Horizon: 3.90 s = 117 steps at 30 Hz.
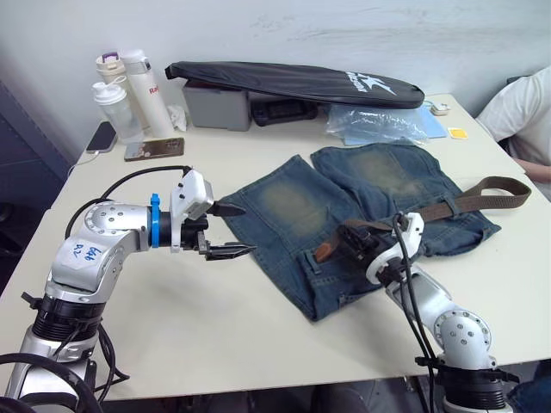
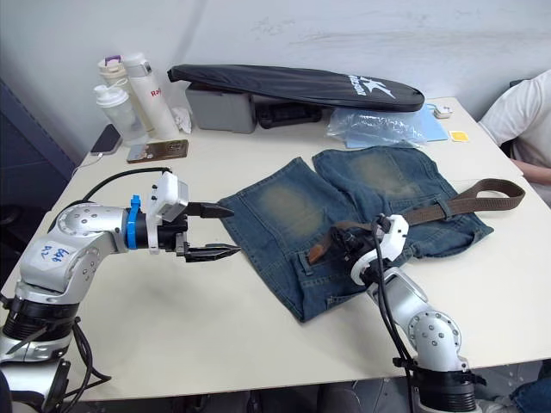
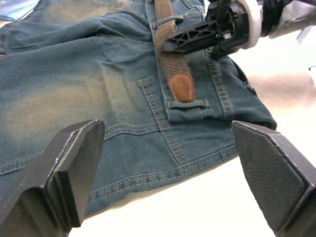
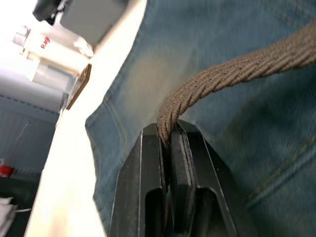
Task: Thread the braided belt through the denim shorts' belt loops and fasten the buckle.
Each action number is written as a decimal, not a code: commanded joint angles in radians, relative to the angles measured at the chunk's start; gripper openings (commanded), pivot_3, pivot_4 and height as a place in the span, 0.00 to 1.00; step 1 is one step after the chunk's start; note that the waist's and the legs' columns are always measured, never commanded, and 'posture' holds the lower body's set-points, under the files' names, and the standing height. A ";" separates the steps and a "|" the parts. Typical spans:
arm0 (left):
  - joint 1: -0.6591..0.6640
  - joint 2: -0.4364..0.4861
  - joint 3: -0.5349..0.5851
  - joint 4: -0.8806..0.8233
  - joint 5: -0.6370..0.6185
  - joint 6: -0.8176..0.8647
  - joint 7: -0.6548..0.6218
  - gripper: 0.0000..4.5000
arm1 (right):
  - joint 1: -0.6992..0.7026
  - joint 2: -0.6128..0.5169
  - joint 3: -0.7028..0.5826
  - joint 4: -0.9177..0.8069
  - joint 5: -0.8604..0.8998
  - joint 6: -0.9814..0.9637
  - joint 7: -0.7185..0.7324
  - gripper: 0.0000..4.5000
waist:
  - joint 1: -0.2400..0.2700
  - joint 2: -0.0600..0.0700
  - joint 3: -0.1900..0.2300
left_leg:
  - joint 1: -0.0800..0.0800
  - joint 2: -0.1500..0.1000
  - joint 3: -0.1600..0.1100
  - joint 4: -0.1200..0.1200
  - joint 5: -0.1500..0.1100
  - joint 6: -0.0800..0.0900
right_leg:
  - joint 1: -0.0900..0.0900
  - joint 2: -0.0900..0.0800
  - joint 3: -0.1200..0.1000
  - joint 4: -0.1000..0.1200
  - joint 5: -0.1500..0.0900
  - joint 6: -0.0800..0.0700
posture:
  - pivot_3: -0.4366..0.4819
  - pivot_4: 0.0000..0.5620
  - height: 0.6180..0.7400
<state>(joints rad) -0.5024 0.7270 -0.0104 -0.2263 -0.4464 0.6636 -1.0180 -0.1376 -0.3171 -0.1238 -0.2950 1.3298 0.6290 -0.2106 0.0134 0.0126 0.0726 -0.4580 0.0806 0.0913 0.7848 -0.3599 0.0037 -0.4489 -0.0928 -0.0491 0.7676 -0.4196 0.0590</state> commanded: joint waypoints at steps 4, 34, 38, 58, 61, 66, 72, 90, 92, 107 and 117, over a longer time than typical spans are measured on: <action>0.010 0.022 0.024 -0.010 -0.009 -0.027 -0.003 1.00 | 0.010 0.010 -0.067 -0.007 -0.027 0.008 0.066 0.01 | 0.002 0.000 0.000 | 0.000 0.000 0.000 0.000 0.000 0.000 | 0.000 -0.001 0.000 0.000 0.000 0.000 | 0.48 0.27 0.03; 0.006 0.014 -0.001 0.007 0.014 -0.042 0.010 1.00 | -0.004 0.180 0.087 0.148 -0.345 0.177 0.244 0.01 | -0.033 -0.008 -0.015 | 0.009 0.001 -0.020 0.002 -0.007 0.011 | 0.002 -0.001 0.000 0.002 -0.003 -0.006 | 0.48 0.27 0.03; 0.009 0.013 -0.003 0.002 0.016 -0.042 0.012 1.00 | -0.016 0.154 0.124 0.161 -0.420 0.224 0.258 0.01 | -0.041 -0.008 -0.015 | 0.013 0.001 -0.024 0.001 -0.010 0.012 | 0.002 0.000 0.000 0.005 -0.004 -0.007 | 0.48 0.27 0.03; 0.024 0.024 -0.023 -0.003 0.033 -0.047 0.008 1.00 | -0.105 0.153 0.286 0.196 -0.650 0.338 0.364 0.01 | -0.053 -0.013 -0.019 | 0.022 0.000 -0.030 0.003 -0.019 0.015 | -0.007 0.002 -0.001 0.010 -0.007 -0.012 | 0.48 0.27 0.03; 0.017 0.024 -0.027 0.002 0.034 -0.048 0.008 1.00 | -0.118 0.100 0.385 0.193 -0.749 0.310 0.414 0.01 | -0.053 -0.011 -0.022 | 0.022 -0.001 -0.030 0.003 -0.021 0.015 | -0.011 0.001 0.000 0.012 -0.006 -0.012 | 0.48 0.27 0.03; 0.012 0.024 -0.034 0.006 0.035 -0.051 0.008 1.00 | -0.138 0.092 0.441 0.165 -0.811 0.242 0.508 0.01 | -0.053 -0.010 -0.025 | 0.024 -0.001 -0.030 0.003 -0.027 0.022 | -0.013 0.002 0.000 0.014 -0.006 -0.012 | 0.48 0.27 0.03; 0.004 0.021 -0.043 0.009 0.035 -0.052 0.006 1.00 | -0.161 0.120 0.388 0.152 -0.775 0.340 0.555 0.01 | -0.053 -0.010 -0.024 | 0.030 -0.001 -0.031 0.004 -0.032 0.022 | -0.014 0.002 -0.001 0.015 -0.006 -0.012 | 0.48 0.27 0.03; -0.008 0.011 -0.071 0.035 0.054 -0.081 -0.010 1.00 | -0.190 0.254 0.164 0.067 -0.685 0.683 0.423 0.41 | -0.043 -0.004 -0.022 | 0.035 -0.005 -0.037 0.002 -0.044 0.017 | -0.014 0.001 -0.001 0.016 -0.004 -0.017 | 0.48 0.27 0.03; -0.011 0.008 -0.073 0.038 0.055 -0.083 -0.010 1.00 | -0.185 0.268 0.124 0.057 -0.691 0.685 0.395 0.57 | -0.042 -0.004 -0.022 | 0.035 -0.008 -0.040 0.001 -0.044 0.017 | -0.014 0.000 -0.001 0.016 -0.004 -0.017 | 0.48 0.27 0.03; -0.022 -0.012 -0.089 0.065 0.072 -0.113 -0.017 1.00 | -0.234 0.513 -0.461 -0.018 -0.430 0.805 0.158 0.57 | -0.015 0.012 -0.011 | 0.032 -0.020 -0.052 -0.014 -0.046 0.012 | -0.012 -0.002 -0.002 0.007 0.012 -0.019 | 0.48 0.27 0.03; -0.037 -0.029 -0.099 0.089 0.083 -0.132 -0.022 1.00 | -0.281 0.498 -0.610 0.020 -0.083 0.733 -0.102 0.57 | -0.018 0.013 -0.005 | 0.020 -0.030 -0.053 -0.013 -0.041 0.008 | -0.012 -0.007 0.001 0.005 0.014 -0.018 | 0.48 0.27 0.03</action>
<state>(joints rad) -0.5103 0.6994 -0.1202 -0.1405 -0.3674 0.5522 -1.0388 -0.3883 0.1491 -0.7135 -0.2706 1.1495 1.4114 -0.2497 -0.0047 0.0259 0.0679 -0.4384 0.0503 0.0386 0.7717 -0.4000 0.0122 -0.4607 -0.1000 -0.0485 0.7716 -0.4053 0.0407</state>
